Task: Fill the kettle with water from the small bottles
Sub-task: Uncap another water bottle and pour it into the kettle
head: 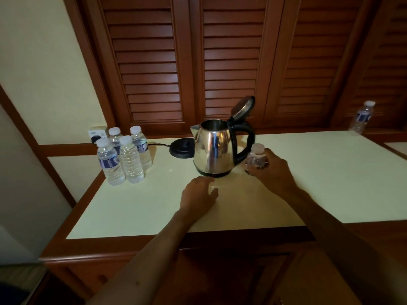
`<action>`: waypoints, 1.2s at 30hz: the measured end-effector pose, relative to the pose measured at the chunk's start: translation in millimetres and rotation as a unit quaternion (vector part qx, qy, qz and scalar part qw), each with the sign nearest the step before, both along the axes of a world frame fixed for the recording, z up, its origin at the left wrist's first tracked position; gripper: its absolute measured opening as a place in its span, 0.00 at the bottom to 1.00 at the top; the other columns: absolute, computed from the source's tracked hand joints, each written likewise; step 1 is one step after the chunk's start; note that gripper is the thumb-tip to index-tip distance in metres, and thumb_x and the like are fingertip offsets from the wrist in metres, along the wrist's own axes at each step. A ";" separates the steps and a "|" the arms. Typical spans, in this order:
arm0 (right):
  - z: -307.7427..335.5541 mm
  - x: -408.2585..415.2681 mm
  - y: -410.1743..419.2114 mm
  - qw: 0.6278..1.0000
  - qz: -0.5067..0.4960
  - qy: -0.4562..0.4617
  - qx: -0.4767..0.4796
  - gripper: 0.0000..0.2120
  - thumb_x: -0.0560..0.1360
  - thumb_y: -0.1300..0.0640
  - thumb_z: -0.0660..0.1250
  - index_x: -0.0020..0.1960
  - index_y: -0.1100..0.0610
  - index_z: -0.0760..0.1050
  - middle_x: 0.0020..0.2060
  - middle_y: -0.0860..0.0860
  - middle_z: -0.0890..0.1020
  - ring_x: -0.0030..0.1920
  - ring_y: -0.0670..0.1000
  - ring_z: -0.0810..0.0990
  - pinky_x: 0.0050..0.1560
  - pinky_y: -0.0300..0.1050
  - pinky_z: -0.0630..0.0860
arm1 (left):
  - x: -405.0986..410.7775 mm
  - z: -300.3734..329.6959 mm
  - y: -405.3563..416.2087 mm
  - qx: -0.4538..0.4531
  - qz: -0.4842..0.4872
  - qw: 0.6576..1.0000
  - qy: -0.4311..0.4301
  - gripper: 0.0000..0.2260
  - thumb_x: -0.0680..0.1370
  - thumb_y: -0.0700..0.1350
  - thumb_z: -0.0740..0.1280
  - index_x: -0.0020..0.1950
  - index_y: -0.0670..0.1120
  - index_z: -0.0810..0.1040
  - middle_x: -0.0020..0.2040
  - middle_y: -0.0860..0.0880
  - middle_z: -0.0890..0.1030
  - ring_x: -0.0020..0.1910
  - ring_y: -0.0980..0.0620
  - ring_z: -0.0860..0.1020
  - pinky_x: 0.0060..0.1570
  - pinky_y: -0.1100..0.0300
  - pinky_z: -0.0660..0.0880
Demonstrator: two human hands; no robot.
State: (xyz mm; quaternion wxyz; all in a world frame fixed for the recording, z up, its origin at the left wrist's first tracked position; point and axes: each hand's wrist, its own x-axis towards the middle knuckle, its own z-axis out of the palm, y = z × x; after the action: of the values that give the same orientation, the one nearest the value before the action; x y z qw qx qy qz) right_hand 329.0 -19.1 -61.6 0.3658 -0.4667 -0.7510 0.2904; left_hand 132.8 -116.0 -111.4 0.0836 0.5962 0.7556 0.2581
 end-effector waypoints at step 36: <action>-44.8 392.0 422.8 0.988 -0.134 0.018 -0.073 0.33 0.68 0.58 0.77 0.68 0.59 0.65 0.62 0.57 0.78 0.60 0.59 0.77 0.55 0.47 0.73 | 344.9 -23.9 426.8 -0.117 -0.083 0.970 0.196 0.35 0.75 0.74 0.47 0.76 0.55 0.59 0.79 0.45 0.58 0.79 0.42 0.53 0.71 0.30 0.53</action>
State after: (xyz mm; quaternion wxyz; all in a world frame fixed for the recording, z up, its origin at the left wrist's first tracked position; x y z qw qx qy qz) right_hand 721.0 403.7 -106.4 0.3795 -0.5832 -0.6519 0.3013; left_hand 477.8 310.8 -135.3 0.0243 0.6815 0.7304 0.0382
